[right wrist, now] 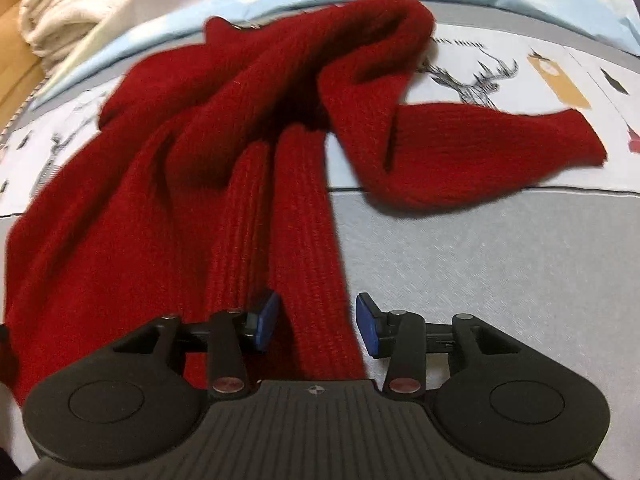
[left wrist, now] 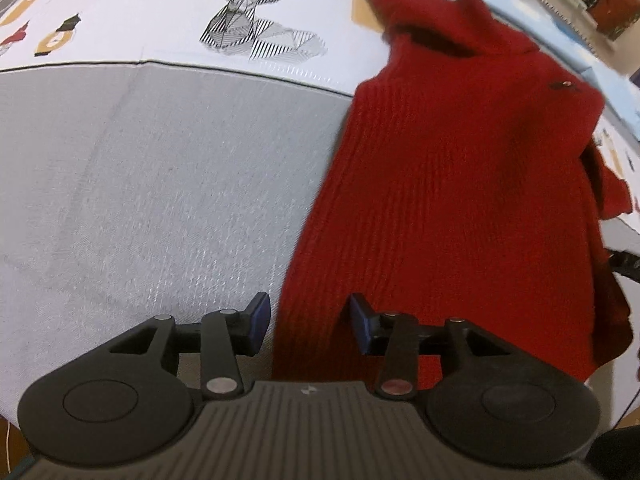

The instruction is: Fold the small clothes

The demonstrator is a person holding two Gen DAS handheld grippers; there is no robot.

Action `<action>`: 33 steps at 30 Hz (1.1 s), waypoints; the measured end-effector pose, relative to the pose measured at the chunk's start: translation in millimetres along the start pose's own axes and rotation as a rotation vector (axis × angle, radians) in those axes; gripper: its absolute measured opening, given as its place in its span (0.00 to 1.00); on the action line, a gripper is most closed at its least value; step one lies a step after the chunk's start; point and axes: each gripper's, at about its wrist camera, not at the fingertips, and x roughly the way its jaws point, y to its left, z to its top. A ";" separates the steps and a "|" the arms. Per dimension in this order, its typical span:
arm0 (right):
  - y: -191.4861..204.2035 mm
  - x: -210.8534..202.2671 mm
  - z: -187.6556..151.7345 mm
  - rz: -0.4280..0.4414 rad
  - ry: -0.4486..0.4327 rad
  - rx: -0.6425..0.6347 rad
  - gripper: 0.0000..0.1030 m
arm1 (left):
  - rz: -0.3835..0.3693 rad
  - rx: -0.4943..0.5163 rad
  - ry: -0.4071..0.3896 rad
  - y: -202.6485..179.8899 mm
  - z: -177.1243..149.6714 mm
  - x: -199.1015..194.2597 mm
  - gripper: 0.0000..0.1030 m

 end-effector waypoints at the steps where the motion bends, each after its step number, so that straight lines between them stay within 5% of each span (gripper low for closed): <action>1: -5.2 0.7 1.5 0.005 0.005 0.038 0.45 | 0.002 -0.001 0.001 0.1 -0.3 0.8 0.46; 3: -14.5 -0.9 3.7 0.006 -0.005 0.107 0.45 | 0.000 0.000 0.000 0.2 -1.6 1.7 0.44; 7: -22.4 -2.7 -1.2 0.053 0.001 0.171 0.25 | 0.017 0.042 -0.007 -2.6 -5.6 1.3 0.12; 10: -17.8 -12.9 -3.7 0.049 -0.025 0.117 0.13 | 0.011 0.075 -0.039 -5.9 -9.3 -8.3 0.08; 17: -73.7 -107.2 -15.0 0.004 -0.238 0.266 0.10 | -0.124 0.164 -0.108 -13.2 -30.3 -58.6 0.06; 21: -100.6 -145.0 -40.8 -0.108 -0.194 0.285 0.10 | -0.169 0.333 -0.013 -27.9 -57.5 -66.3 0.05; 26: -112.0 -118.8 -72.2 -0.155 0.077 0.198 0.13 | -0.117 0.484 0.093 -51.0 -75.5 -54.9 0.10; 28: -118.2 -115.4 -75.6 -0.171 0.074 0.203 0.26 | -0.113 0.482 0.078 -58.4 -71.7 -54.4 0.28; 30: -123.5 -110.7 -71.9 -0.184 0.066 0.221 0.47 | -0.090 0.470 0.075 -63.2 -67.6 -48.8 0.30; 33: -125.4 -102.8 -78.6 -0.162 0.101 0.244 0.48 | -0.041 0.461 0.087 -73.4 -65.4 -38.2 0.30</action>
